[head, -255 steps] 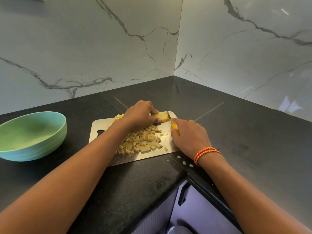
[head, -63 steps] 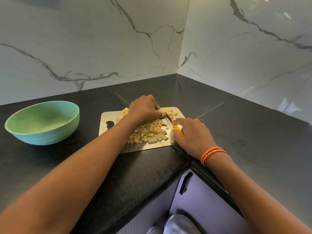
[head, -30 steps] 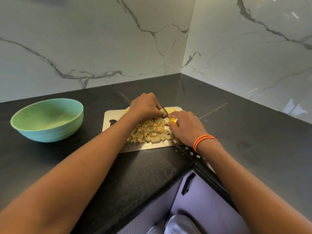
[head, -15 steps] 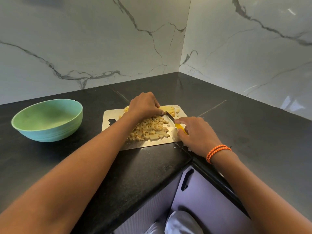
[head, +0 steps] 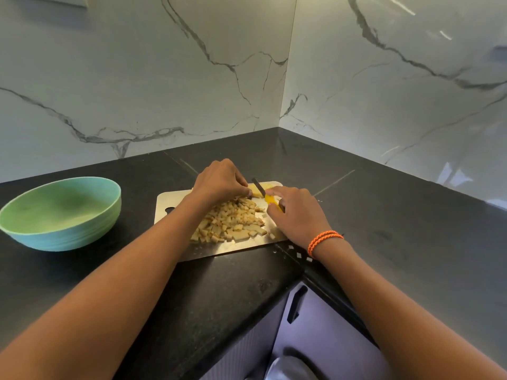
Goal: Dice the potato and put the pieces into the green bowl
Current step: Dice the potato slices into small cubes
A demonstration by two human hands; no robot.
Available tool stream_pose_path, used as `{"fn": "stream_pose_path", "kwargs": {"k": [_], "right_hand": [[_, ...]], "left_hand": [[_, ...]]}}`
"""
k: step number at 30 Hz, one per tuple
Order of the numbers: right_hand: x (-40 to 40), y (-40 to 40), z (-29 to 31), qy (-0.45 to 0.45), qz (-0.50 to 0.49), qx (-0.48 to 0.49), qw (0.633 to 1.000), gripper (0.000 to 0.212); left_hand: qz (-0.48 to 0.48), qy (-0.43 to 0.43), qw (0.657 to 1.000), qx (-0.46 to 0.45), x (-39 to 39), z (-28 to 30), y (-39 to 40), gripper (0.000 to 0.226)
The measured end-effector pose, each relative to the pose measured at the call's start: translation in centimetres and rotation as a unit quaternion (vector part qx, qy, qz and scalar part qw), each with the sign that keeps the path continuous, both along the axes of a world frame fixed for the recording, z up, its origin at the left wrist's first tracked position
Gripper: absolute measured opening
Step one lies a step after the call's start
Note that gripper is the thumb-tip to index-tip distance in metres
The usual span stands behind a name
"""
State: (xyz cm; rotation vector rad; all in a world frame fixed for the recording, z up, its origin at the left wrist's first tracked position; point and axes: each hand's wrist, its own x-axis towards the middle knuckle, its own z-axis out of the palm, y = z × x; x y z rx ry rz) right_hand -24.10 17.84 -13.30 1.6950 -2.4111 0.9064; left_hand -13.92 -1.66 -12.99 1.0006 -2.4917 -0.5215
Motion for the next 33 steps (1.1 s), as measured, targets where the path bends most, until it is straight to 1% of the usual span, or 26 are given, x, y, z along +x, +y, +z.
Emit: {"fn": "stream_pose_path", "kwargs": {"k": [8, 14, 17, 22, 25, 29, 33], "right_hand": [[-0.1, -0.7, -0.9, 0.043, -0.004, 0.024, 0.999, 0.043], [0.1, -1.5, -0.5, 0.064, 0.007, 0.062, 0.996, 0.037], [0.0, -1.7, -0.5, 0.053, 0.015, 0.068, 0.996, 0.035], [0.0, -1.2, 0.0, 0.036, 0.024, 0.079, 0.996, 0.039], [0.0, 0.5, 0.0, 0.010, 0.034, 0.075, 0.997, 0.039], [-0.2, 3.7, 0.0, -0.002, 0.039, 0.076, 0.996, 0.038], [-0.2, 4.6, 0.0, -0.015, 0.051, 0.036, 0.998, 0.033]], "left_hand": [[0.003, -0.006, 1.000, -0.026, -0.2, 0.1, 0.3, 0.026], [0.008, -0.006, 0.999, -0.039, -0.2, 0.0, 0.6, 0.023], [0.014, -0.005, 0.999, -0.043, -0.2, 0.0, 0.7, 0.025], [0.014, -0.011, 0.999, -0.049, -0.2, 0.0, 1.1, 0.025], [0.016, -0.010, 0.998, -0.054, -0.2, 0.0, 1.1, 0.025], [0.012, -0.010, 0.999, -0.049, -0.2, -0.1, 1.2, 0.027], [0.000, -0.015, 0.999, -0.037, 0.0, 0.2, 0.9, 0.026]]}}
